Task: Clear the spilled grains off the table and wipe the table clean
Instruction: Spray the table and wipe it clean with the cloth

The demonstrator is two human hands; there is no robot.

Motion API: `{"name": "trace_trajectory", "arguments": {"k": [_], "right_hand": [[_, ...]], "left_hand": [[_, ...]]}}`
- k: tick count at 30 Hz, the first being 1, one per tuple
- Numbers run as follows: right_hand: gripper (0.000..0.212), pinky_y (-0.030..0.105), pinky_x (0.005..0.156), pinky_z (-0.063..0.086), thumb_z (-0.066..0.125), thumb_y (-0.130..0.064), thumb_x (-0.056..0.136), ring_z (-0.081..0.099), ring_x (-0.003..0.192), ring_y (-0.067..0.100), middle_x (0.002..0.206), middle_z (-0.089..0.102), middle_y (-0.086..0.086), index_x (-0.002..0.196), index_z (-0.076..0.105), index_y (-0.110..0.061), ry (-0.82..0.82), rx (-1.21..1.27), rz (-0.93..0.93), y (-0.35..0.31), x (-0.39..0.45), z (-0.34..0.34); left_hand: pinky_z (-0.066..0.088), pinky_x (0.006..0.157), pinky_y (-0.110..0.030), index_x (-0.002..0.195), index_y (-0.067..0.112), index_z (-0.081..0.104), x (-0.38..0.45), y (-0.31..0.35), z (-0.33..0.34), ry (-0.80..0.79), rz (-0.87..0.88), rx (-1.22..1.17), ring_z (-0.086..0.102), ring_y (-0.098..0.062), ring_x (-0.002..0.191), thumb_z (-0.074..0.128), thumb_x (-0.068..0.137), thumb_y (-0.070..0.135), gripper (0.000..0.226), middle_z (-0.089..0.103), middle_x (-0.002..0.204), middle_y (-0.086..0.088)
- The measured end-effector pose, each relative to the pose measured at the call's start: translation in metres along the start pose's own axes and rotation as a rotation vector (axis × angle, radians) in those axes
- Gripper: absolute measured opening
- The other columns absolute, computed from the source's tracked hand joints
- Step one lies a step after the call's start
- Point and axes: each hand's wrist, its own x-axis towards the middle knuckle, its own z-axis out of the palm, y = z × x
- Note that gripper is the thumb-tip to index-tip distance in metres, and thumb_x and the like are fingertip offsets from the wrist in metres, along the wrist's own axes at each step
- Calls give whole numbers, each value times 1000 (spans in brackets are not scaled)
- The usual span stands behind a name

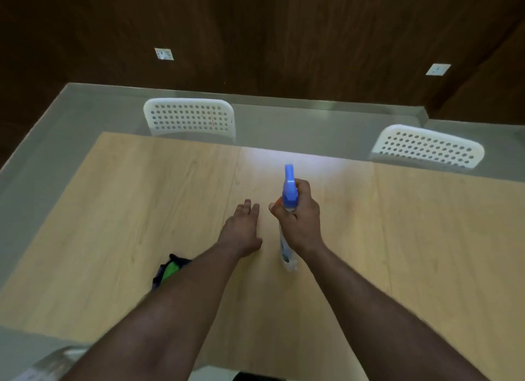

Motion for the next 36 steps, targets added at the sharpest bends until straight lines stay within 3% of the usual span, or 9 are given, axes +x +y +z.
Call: {"name": "trace_trajectory", "arguments": {"k": [3,6,11,14,18,24,30,34,36], "right_hand": [[41,49,75,63,73,-19,87,66,80,27,94,61,0,118,49,-30,-99,-11,82,-7,39,10],[30,40,65,64,70,-11,90,70,77,30,98,64,7,115,56,-20,-209,-8,212,-16,78,18],[8,51,66,65,64,-24,89,72,71,28,89,70,8,96,62,-21,-278,-118,313,-14,130,46],[11,48,76,62,62,-31,87,69,76,24,84,69,4,90,63,-20,-346,-249,323,-14,153,64],[16,37,66,48,58,-30,91,60,74,21,79,62,4,82,58,-18,-421,-337,365,-12,172,81],[19,33,62,44,58,-31,92,59,72,20,78,61,5,83,59,-15,-404,-385,422,-5,184,84],[13,32,62,43,57,-27,87,62,75,23,81,64,5,85,60,-15,-350,-449,465,8,184,51],[20,33,63,46,57,-30,90,64,79,26,84,66,6,88,64,-11,-262,-443,554,28,180,13],[20,34,61,48,57,-29,87,65,76,26,82,69,8,85,65,-10,-228,-419,589,41,178,-7]], "left_hand": [[35,124,-44,168,18,10,38,-1,-13,1,-5,22,11,-29,162,78,89,31,105,2,177,-9],[33,126,-47,167,17,12,73,-2,-23,10,-13,27,10,-31,162,80,89,34,105,5,176,-11],[30,126,-49,165,16,18,112,-10,-27,42,-28,40,14,-31,161,86,80,44,113,10,175,-11],[30,126,-48,166,16,17,123,-17,-22,42,-53,4,18,-28,160,90,72,49,123,13,173,-8],[36,122,-45,160,17,34,131,-23,-16,89,-34,32,27,-24,154,88,65,56,116,32,167,-5],[34,124,-44,159,16,38,130,-18,-19,90,-64,-2,27,-24,157,89,68,52,111,36,166,-6],[49,112,-40,147,13,54,119,17,-24,101,30,-86,47,-26,141,80,76,15,76,50,152,-8],[43,116,-41,142,15,59,124,52,-14,77,217,-91,38,-25,145,77,74,19,70,51,152,-6],[30,124,-49,151,19,51,127,70,-2,31,282,-35,24,-27,155,76,76,28,79,40,162,-5]]}}
